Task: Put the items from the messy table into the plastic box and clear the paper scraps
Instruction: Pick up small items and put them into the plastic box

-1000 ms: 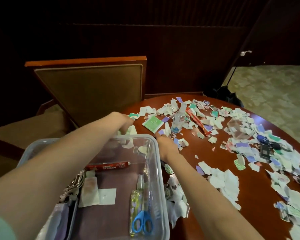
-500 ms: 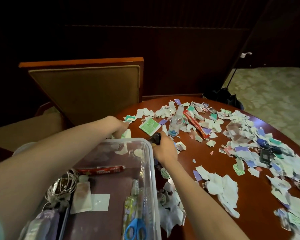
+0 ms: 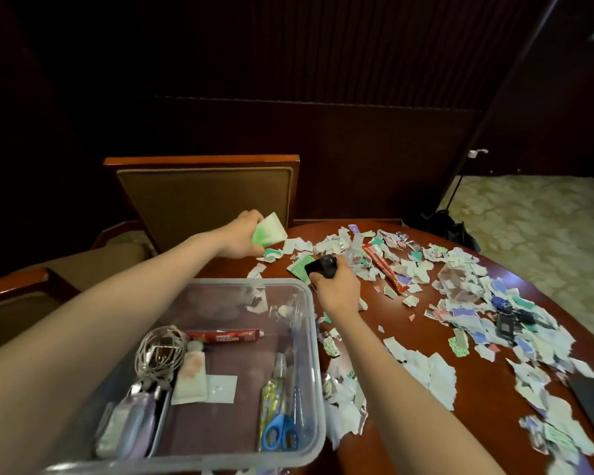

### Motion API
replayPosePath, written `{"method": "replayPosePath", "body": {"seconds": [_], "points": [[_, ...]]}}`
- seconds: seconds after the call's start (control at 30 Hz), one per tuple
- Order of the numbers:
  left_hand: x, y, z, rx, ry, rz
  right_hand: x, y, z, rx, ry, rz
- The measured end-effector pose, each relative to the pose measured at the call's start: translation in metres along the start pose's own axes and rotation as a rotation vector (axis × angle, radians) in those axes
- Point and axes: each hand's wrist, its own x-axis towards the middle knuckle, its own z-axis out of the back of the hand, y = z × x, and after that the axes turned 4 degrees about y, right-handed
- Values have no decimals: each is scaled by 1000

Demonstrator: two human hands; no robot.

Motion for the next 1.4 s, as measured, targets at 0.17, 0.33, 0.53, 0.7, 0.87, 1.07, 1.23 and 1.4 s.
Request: {"method": "replayPosePath", "body": {"seconds": [0.17,0.33,0.53,0.7,0.87,1.07,1.23,1.4], "points": [[-55,-12,20,-40,-76,-90,-24,24,7,37,-79,134],[-102,-3,15,11,-2,-127,-52,41,9,12,-79,276],[-136,16,-2,88,134,-148,-80,49,6,-215,126,402],[-144,27,-24,171,231,-145,-84,46,-13,-744,399,484],[-140,33,-38,251,317,-129,-78,37,-35,-945,483,425],[-132,42,-54,245,349,-156,-68,29,-49,-1073,565,393],[-126,48,-67,164,334,-68,-61,22,-58,-1163,609,381],[-124,50,-81,14,280,142,-57,17,-65,-1213,618,364]]}}
